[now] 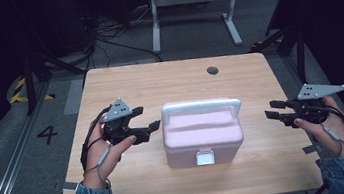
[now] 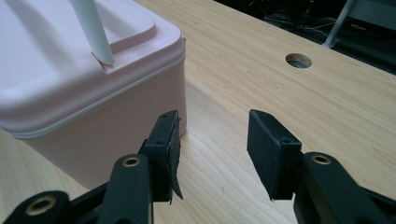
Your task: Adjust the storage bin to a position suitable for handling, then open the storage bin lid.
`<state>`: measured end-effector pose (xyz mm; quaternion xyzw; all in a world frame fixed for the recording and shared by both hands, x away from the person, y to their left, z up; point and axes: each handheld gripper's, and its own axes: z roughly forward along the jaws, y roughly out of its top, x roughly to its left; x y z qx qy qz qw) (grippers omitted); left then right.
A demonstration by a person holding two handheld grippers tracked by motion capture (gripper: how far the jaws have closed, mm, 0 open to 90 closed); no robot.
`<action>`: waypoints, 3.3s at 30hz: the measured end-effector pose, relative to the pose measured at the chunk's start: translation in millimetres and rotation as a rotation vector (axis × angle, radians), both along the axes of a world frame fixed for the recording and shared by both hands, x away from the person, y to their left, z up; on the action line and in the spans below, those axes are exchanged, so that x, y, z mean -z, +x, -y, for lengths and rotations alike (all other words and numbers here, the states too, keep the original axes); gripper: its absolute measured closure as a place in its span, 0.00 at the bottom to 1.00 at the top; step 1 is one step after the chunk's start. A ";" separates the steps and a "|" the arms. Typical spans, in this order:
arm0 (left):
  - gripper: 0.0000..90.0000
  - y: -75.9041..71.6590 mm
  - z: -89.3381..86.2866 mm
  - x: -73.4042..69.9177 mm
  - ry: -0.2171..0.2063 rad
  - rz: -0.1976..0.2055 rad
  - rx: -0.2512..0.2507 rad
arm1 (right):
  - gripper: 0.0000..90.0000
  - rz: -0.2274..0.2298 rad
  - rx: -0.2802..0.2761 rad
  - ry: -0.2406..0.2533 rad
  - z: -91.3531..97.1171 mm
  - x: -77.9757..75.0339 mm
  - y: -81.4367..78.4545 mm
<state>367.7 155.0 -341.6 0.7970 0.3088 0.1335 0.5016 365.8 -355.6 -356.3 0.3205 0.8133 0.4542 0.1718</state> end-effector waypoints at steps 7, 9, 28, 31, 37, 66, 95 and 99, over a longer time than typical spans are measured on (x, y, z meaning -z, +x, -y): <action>0.32 3.5 18.2 -1.3 -0.005 0.028 0.038 | 0.61 -0.005 0.013 -0.002 2.6 2.0 -4.2; 0.32 5.1 22.0 -1.0 -0.012 0.033 0.042 | 0.62 -0.004 0.014 -0.002 2.7 2.3 -4.4; 0.56 16.8 51.8 14.5 -0.008 0.026 0.060 | 0.62 -0.019 0.018 -0.013 4.2 5.8 -6.8; 0.61 17.6 52.4 16.5 -0.011 0.018 0.051 | 0.62 -0.018 0.018 -0.012 4.8 5.9 -6.7; 0.76 14.5 53.5 12.5 -0.026 0.054 0.069 | 0.62 -0.018 0.019 -0.012 4.7 5.8 -6.8; 0.81 23.0 51.6 -14.7 -0.013 0.054 0.121 | 0.63 0.008 -0.002 0.040 0.8 -4.0 -13.7; 0.82 59.5 51.2 -36.7 -0.036 0.011 0.080 | 0.65 0.051 0.004 0.068 -0.2 -12.7 -17.5; 0.82 65.3 51.7 -40.0 -0.031 -0.001 0.073 | 0.65 0.051 0.001 0.063 -1.5 -12.4 -17.3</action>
